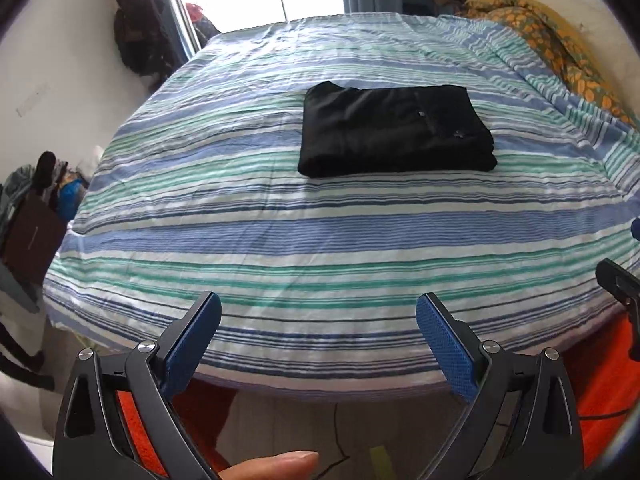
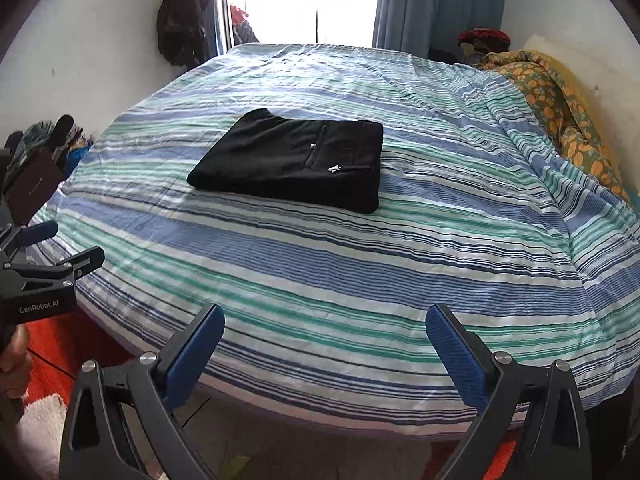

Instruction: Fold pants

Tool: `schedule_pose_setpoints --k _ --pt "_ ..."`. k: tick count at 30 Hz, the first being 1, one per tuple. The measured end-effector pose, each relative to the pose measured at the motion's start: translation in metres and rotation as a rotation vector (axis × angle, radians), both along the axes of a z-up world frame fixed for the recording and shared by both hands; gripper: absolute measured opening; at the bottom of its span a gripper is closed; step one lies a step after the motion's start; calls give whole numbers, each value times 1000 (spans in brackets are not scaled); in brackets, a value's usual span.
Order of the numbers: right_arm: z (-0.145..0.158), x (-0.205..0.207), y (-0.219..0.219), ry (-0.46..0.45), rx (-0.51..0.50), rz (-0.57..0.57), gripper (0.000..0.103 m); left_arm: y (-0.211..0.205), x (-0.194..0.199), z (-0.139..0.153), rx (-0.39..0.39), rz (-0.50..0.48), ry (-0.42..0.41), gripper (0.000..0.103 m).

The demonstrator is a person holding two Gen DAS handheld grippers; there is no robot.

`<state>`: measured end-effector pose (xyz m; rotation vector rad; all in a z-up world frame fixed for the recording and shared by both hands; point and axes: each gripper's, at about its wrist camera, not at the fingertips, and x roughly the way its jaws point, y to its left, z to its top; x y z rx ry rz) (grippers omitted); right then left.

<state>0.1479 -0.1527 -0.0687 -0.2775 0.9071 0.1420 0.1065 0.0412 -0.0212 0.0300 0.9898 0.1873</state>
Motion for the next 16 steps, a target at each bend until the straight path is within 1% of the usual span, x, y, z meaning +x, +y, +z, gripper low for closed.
schedule_pose_setpoints --k 2,7,12,14,16 --pt "2 -1 1 -7 -6 -13 100 0 0 2 -19 -2 -1 99" --pt "6 -2 1 -19 -15 -21 100 2 1 8 -19 0 -13 99" --pt "6 -3 2 -3 -1 -17 100 6 -2 5 -42 16 0 99" --pt "6 -3 2 0 10 -16 100 3 -7 6 -31 18 -11 98" --pt "6 -4 4 0 10 -11 100 -1 -11 8 3 18 -22 98"
